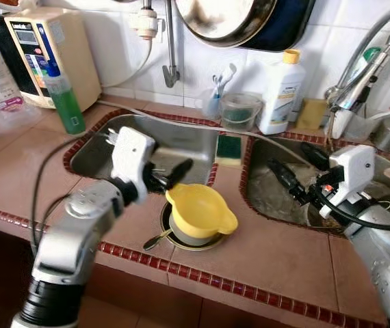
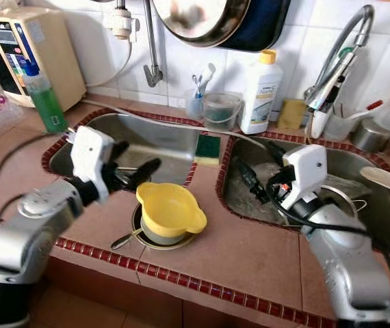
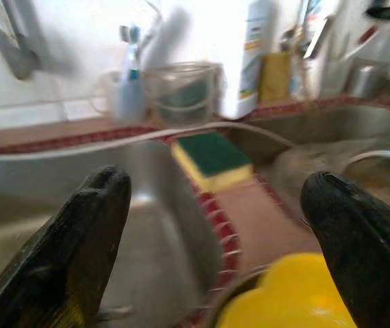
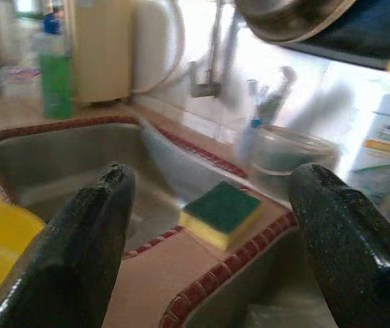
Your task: Kitchen organization
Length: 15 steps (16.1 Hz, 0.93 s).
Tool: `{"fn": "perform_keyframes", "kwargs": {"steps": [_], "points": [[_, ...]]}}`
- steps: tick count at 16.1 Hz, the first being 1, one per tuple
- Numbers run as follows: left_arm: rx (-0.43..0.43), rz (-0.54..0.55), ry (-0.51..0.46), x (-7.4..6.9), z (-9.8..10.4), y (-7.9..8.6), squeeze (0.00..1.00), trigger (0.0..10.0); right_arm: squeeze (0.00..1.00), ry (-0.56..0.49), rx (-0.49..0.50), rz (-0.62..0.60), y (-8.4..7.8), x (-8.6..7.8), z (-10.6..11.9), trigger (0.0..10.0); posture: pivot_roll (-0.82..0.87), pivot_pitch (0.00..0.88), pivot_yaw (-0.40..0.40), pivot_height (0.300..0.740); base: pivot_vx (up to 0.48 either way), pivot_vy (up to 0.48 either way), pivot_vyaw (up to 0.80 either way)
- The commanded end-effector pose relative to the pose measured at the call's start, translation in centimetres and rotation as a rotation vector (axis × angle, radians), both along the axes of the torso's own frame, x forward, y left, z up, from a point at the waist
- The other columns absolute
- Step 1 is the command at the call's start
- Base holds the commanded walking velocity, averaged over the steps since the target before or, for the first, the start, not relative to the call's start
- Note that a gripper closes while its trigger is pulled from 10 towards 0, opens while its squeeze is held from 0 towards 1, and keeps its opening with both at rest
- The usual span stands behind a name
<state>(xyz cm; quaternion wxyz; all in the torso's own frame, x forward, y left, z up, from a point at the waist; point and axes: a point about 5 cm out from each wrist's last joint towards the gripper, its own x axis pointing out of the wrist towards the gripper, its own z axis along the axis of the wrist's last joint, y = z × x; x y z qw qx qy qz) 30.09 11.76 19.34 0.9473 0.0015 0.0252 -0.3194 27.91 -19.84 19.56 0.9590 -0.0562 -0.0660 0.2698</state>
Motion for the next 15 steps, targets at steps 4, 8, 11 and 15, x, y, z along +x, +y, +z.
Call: {"fn": "perform_keyframes", "kwargs": {"steps": [4, 8, 11, 15], "points": [[-0.012, -0.056, 0.011, -0.9, -0.1, -1.3, 0.00, 10.0, 0.00, 0.050, -0.036, 0.175, 0.8, 1.8, 0.3, 10.0, -0.23, 0.027, 0.007, 0.740, 0.000, 0.000, 0.00], [0.036, -0.078, 0.015, -1.4, 0.8, 0.8, 0.00, 10.0, 0.06, 0.112, -0.121, 0.268, 0.7, 3.5, -0.4, 10.0, -0.20, 0.031, -0.025, 0.740, 0.000, 0.000, 0.00], [0.076, -0.181, 0.030, -2.9, 0.9, 0.4, 0.00, 10.0, 0.00, 0.157, -0.101, 0.328, 1.0, 4.7, -0.8, 10.0, -0.18, 0.035, -0.043, 0.740, 0.000, 0.000, 0.00], [0.071, -0.221, 0.054, -4.3, 1.3, 0.1, 0.00, 10.0, 0.00, 0.270, -0.049, 0.460, 1.9, 6.1, -1.7, 10.0, -0.17, 0.037, -0.057, 0.740, 0.000, 0.000, 0.00]]}}
